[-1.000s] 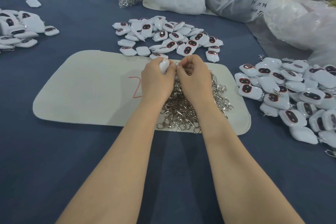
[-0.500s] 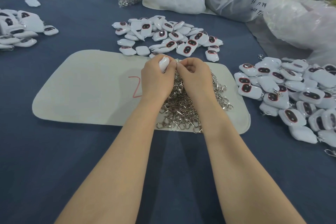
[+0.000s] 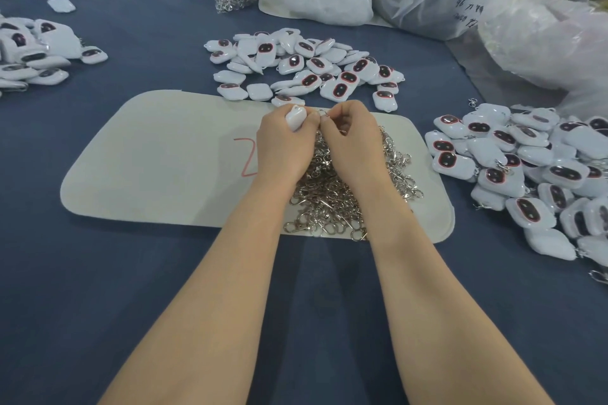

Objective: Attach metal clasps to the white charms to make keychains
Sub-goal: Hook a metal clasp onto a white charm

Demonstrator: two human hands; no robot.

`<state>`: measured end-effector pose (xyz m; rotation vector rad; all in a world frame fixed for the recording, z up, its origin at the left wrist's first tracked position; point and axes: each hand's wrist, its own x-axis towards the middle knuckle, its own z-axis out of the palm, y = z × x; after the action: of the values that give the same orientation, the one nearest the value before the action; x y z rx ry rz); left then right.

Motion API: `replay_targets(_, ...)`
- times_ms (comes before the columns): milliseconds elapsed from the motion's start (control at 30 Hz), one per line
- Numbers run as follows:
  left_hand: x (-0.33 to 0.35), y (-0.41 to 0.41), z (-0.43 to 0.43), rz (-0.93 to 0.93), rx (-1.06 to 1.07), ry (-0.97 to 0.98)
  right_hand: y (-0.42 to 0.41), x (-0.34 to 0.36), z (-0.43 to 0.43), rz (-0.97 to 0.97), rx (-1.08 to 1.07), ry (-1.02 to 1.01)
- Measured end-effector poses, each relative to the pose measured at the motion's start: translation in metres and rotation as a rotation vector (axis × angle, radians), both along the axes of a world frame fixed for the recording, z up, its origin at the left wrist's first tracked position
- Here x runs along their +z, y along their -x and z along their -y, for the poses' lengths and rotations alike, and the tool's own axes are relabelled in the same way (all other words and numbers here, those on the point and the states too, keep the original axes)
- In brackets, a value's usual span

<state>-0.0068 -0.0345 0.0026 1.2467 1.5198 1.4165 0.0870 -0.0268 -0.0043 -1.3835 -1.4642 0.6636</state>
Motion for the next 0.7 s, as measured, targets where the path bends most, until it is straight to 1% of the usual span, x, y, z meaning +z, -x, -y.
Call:
replay_targets(100, 0.0012, 0.0011, -0.0002, 0.076, 0.006, 0.041, 0.0008, 0.0006, 0.0031, 0.055, 0.027, -0.08)
replay_targets(200, 0.0013, 0.0012, -0.0007, 0.121, 0.016, 0.045, 0.0031, -0.0002, 0.004, 0.089, 0.029, -0.112)
replay_targets(400, 0.0013, -0.0008, 0.0008, 0.145, 0.002, 0.026, 0.0041, -0.0005, 0.0039, 0.044, -0.005, -0.113)
replay_targets(533, 0.0042, 0.0007, 0.0024, 0.232, -0.05, 0.009, 0.0039, 0.0009, 0.0053, 0.041, -0.02, -0.135)
replay_targets(600, 0.0038, 0.0008, 0.0018, 0.209, -0.08, 0.013, 0.0029, 0.0013, 0.005, 0.045, -0.028, -0.137)
replay_targets(667, 0.0033, 0.0004, 0.0001, 0.178, -0.082, 0.062, 0.0006, 0.0017, 0.004, 0.046, -0.039, -0.142)
replay_targets(700, 0.0029, 0.0007, -0.001, 0.192, -0.082, 0.094, -0.0007, 0.0017, 0.0034, 0.047, -0.046, -0.144)
